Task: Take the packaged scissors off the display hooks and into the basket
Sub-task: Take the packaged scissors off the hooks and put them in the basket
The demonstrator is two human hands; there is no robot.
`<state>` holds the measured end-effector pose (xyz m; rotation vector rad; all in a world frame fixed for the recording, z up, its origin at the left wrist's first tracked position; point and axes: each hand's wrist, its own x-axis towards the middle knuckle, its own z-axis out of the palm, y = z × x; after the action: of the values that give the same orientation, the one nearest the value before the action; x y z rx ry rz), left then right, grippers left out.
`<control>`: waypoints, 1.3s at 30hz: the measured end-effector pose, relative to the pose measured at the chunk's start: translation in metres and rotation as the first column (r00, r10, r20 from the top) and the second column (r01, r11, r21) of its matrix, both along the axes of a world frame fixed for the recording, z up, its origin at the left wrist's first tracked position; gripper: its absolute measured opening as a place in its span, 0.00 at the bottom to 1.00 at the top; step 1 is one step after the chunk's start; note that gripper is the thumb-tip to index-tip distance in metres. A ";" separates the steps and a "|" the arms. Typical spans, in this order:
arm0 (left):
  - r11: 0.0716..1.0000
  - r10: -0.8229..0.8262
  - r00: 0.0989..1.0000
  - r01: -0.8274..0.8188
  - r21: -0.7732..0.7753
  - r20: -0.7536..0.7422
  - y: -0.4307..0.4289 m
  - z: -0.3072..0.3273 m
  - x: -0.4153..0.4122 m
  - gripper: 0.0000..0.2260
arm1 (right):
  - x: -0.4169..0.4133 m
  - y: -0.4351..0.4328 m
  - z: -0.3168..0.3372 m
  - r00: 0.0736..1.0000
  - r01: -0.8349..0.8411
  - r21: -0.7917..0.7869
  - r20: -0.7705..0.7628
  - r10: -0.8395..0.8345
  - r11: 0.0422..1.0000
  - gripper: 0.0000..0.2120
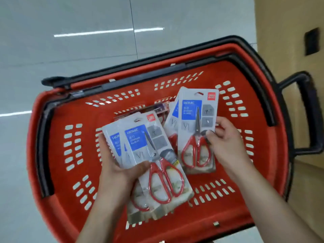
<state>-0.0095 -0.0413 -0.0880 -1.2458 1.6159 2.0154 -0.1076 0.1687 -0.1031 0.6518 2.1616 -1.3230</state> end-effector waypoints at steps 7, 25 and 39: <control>0.964 -0.038 0.998 0.027 0.266 0.039 0.002 0.058 -0.018 0.20 | 0.012 -0.013 0.082 0.996 -0.065 -0.075 -0.070 0.060 0.995 0.17; 0.953 0.258 0.965 -0.245 0.177 -0.052 0.032 0.302 -0.049 0.10 | 0.001 0.015 0.307 0.999 -0.048 -0.601 -0.029 0.038 0.798 0.29; 0.987 -0.085 0.953 0.120 0.103 -0.292 0.098 0.499 -0.046 0.09 | 0.025 0.052 0.510 0.958 0.029 -0.577 -0.216 -0.187 0.816 0.17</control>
<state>-0.0554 0.0565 0.4110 -0.8397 1.6142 2.2708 -0.0823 0.2205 0.4066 0.3688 1.7716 -2.1019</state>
